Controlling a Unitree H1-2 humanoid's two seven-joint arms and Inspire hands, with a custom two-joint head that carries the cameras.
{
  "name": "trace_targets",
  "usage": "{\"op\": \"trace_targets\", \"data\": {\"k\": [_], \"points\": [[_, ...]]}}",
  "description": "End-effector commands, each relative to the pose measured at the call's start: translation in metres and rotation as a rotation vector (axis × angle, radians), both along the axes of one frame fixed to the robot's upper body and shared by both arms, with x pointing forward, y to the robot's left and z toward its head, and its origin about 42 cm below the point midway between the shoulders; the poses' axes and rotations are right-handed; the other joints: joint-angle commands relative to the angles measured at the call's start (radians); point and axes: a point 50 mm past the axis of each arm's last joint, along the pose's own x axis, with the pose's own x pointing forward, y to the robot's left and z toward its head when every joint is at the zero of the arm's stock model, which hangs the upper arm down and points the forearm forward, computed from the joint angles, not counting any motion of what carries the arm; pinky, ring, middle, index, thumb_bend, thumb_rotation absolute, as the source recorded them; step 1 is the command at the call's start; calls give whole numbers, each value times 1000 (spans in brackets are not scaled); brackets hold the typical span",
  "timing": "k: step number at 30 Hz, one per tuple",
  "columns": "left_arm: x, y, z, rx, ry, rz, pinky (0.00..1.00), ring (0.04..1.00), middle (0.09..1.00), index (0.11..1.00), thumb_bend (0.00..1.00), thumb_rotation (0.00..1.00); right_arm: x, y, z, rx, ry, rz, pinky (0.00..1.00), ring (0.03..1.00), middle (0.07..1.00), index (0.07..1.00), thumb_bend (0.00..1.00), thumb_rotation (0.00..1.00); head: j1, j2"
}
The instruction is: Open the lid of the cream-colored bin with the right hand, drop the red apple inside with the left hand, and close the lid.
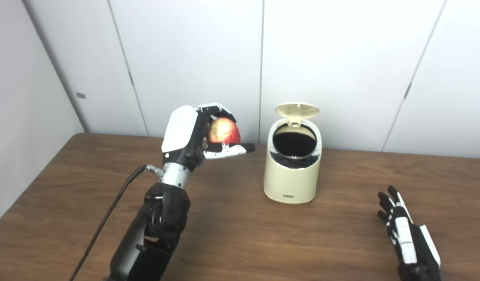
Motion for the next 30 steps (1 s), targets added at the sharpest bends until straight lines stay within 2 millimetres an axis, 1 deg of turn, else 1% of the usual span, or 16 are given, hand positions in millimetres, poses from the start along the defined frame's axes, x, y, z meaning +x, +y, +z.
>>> {"op": "trace_targets", "data": {"k": [1, 4, 5, 10, 16, 18, 21, 25, 30], "points": [[-1, -11, 23, 11, -120, -25, 346, 455, 560, 479, 471, 0, 2, 11, 0, -5, -11, 24, 889, 949, 938, 972, 519, 1000, -6, -2], [-1, -23, 25, 11, -130, -49, 347, 447, 561, 483, 471, 0, 1, 13, 1, -20, -17, 20, 878, 942, 935, 971, 500, 1000, -24, -7], [-1, -28, 25, 8, -136, -55, 347, 441, 560, 483, 471, 0, 1, 14, 1, -27, -18, 17, 875, 940, 934, 972, 480, 1000, -28, -7], [-1, -46, 30, -17, -159, -95, 341, 438, 564, 481, 470, 0, -1, 18, 2, -45, -21, 12, 866, 930, 928, 966, 457, 1000, -58, -9], [0, -59, 31, -21, -175, -127, 334, 430, 564, 490, 470, 0, -2, 22, 2, -70, -22, 11, 860, 923, 925, 968, 443, 1000, -88, -10], [0, -62, 32, -21, -178, -135, 344, 426, 560, 491, 471, 0, -3, 23, 2, -80, -24, 8, 851, 920, 923, 967, 446, 1000, -93, -11], [0, -70, 31, -47, -180, -161, 332, 417, 553, 498, 470, 0, -3, 24, 2, -82, -19, -1, 834, 910, 915, 958, 464, 1000, -95, -9], [-1, -82, 29, -43, -186, -168, 334, 444, 550, 491, 472, 0, -3, 26, 2, -78, -16, -6, 831, 905, 912, 957, 493, 1000, -96, -10], [1, -94, 28, -66, -183, -187, 340, 438, 543, 490, 473, 0, -3, 27, 2, -85, -17, -4, 834, 909, 917, 964, 504, 1000, -96, -9]]}}
